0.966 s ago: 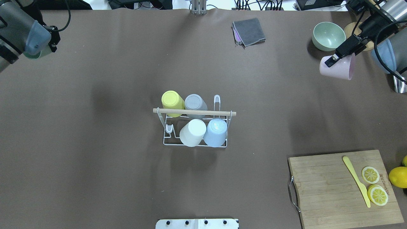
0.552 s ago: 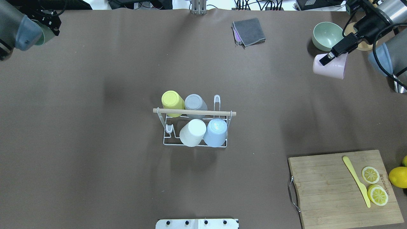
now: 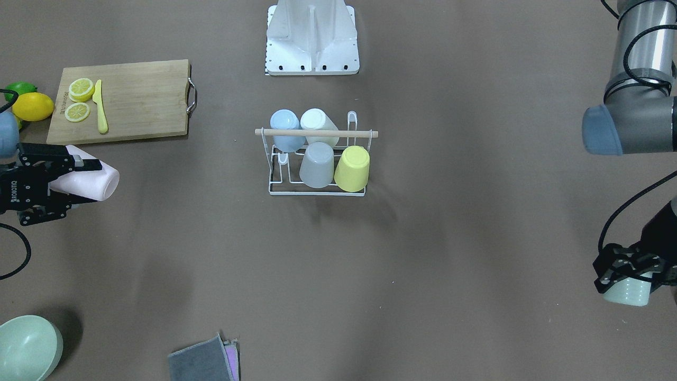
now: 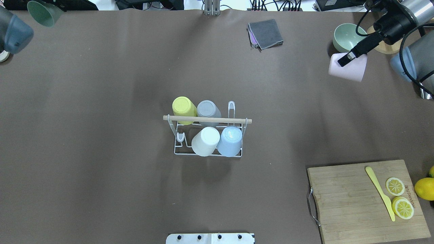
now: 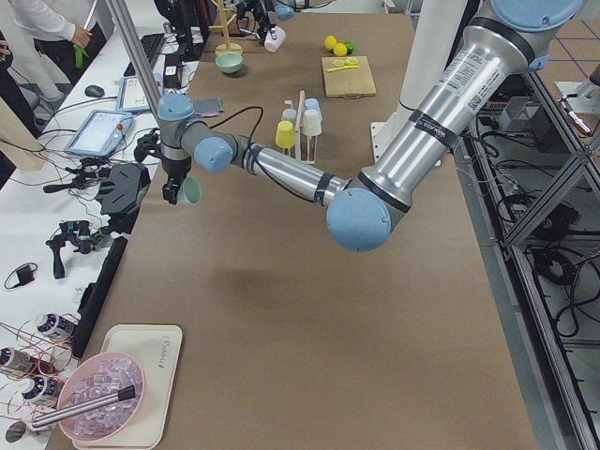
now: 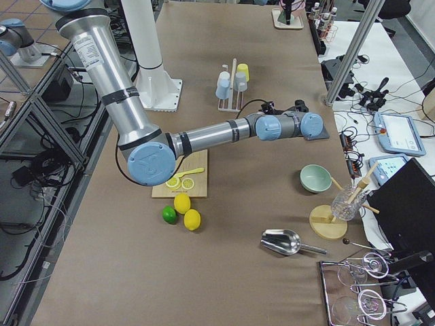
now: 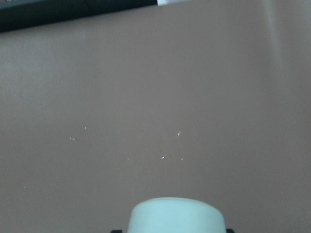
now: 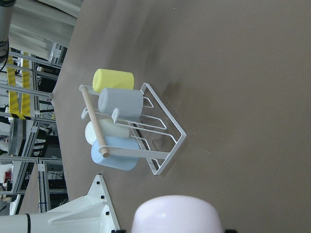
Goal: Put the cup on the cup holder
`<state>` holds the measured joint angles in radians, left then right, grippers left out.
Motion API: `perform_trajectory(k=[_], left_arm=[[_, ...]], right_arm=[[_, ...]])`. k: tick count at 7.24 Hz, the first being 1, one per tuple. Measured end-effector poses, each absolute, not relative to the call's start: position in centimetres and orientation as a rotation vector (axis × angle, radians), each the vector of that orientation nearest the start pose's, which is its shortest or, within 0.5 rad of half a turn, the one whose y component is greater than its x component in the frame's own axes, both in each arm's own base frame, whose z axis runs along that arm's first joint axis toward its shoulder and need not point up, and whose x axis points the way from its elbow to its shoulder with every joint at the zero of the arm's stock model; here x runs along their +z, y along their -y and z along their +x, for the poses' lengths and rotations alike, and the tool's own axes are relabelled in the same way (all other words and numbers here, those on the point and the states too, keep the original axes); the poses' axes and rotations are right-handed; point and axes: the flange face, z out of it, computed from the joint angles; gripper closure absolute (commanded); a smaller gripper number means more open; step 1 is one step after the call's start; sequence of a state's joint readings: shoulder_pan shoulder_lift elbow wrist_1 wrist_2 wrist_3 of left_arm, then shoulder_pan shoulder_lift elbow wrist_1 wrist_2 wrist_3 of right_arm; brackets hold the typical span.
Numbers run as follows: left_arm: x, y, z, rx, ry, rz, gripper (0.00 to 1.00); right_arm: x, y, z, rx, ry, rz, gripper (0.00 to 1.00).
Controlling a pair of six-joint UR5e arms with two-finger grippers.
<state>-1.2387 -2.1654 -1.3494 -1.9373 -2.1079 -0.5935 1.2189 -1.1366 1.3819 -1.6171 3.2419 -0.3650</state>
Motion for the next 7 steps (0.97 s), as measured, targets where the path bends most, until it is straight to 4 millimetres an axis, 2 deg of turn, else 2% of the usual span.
perform_trajectory(k=[2,5,6,7], left_arm=[[33.4,70.0,15.1,-0.070,-0.836,0.566,0.71],[27.1,66.4,14.3,-0.111,-0.957,0.719,0.71],[25.6,65.3,14.5,-0.129,-1.004,0.774,0.71],[24.3,64.3,15.8,-0.155,-1.042,0.846,0.71]], right_arm=[[41.8,62.3,-20.5,-0.751,1.781,0.183,0.70],[41.4,61.7,-21.9,-0.808,1.899,0.198,0.69],[40.9,61.7,-22.2,-0.824,1.929,0.204,0.69],[40.5,61.9,-22.3,-0.837,1.954,0.216,0.69]])
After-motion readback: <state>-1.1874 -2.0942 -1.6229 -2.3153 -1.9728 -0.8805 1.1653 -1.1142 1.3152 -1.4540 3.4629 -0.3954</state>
